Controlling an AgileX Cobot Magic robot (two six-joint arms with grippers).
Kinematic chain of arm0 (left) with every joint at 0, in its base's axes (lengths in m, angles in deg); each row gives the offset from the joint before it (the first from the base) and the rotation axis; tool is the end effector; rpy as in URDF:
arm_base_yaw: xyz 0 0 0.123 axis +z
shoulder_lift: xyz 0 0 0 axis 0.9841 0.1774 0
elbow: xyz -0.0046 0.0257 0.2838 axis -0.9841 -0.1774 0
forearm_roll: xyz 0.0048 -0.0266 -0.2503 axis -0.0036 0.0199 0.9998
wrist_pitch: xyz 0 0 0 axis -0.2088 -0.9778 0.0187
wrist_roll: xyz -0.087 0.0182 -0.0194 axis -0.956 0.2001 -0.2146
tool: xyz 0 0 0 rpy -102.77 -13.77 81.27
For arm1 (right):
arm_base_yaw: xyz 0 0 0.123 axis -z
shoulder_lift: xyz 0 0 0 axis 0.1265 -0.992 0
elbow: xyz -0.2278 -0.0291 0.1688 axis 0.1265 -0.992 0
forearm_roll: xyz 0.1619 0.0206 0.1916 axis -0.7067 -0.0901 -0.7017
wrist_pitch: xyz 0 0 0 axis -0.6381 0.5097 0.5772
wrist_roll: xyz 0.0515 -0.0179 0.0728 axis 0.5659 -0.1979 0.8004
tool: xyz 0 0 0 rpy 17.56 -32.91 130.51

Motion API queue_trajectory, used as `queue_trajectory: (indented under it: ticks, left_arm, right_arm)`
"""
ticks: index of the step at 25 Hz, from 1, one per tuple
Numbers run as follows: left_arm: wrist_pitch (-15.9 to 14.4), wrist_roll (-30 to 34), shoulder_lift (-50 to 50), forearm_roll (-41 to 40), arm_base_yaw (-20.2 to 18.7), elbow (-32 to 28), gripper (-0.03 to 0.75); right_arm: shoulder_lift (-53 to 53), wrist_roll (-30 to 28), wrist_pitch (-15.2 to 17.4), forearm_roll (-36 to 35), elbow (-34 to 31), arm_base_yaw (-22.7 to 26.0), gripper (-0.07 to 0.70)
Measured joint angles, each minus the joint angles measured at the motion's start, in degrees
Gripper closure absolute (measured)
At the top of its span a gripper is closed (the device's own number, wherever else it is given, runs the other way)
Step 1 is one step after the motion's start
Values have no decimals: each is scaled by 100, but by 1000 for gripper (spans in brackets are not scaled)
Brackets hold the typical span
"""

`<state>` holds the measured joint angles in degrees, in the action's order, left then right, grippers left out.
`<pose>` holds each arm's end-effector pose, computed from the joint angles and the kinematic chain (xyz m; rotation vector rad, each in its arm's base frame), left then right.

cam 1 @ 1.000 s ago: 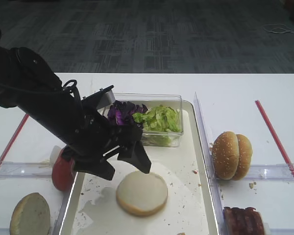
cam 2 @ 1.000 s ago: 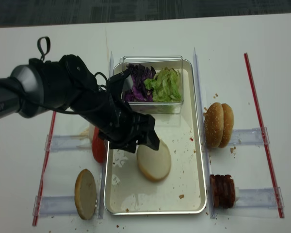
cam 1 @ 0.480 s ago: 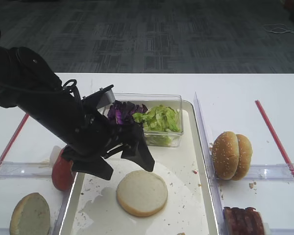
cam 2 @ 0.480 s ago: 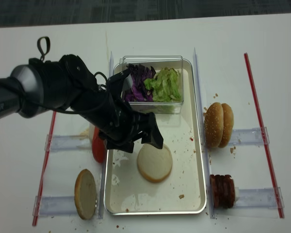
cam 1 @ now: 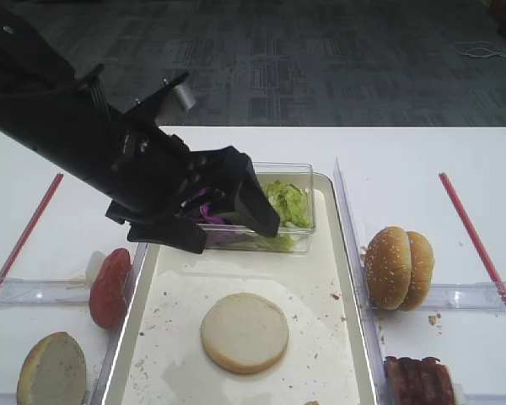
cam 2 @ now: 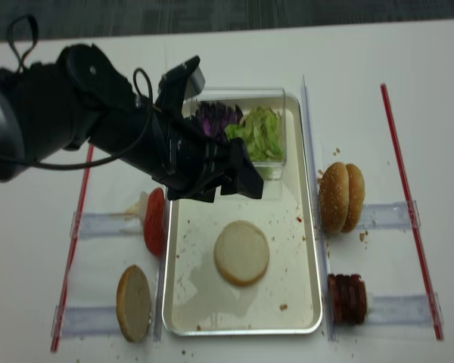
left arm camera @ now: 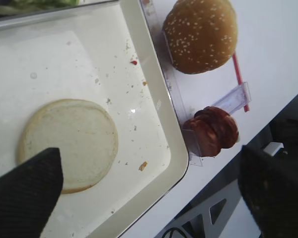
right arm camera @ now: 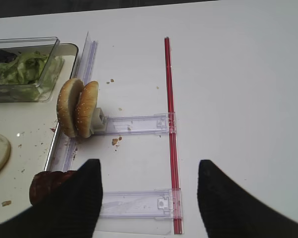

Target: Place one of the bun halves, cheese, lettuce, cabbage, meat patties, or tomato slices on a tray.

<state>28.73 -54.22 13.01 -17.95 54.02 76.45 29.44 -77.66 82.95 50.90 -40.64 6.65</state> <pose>0.2552 -0.1817 0.2520 0.4208 2.7031 -1.0550 -0.0073 0.0044 0.2675 0.0403 2.0993 0.1061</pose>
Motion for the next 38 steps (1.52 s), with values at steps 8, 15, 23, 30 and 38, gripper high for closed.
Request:
queue_trajectory:
  ticks: [8,15,23,30,38]
  left_arm:
    - [-104,-91,-728,0,0,0,25]
    - [-197,-105,-1082,-62,0,0,26]
    - [-291,-1367,-1082,-2224,0,0,25]
    - [-998,-2766,-1082,-4777,0,0,26]
    - [-1359,-3110,-1082,-5369,0,0,26]
  right_arm:
    - [0,0,0,0,0,0,167]
    - [0,0,0,0,0,0,167]
    - [0,0,0,0,0,0,167]
    - [0,0,0,0,0,0,167]
    - [0,0,0,0,0,0,167]
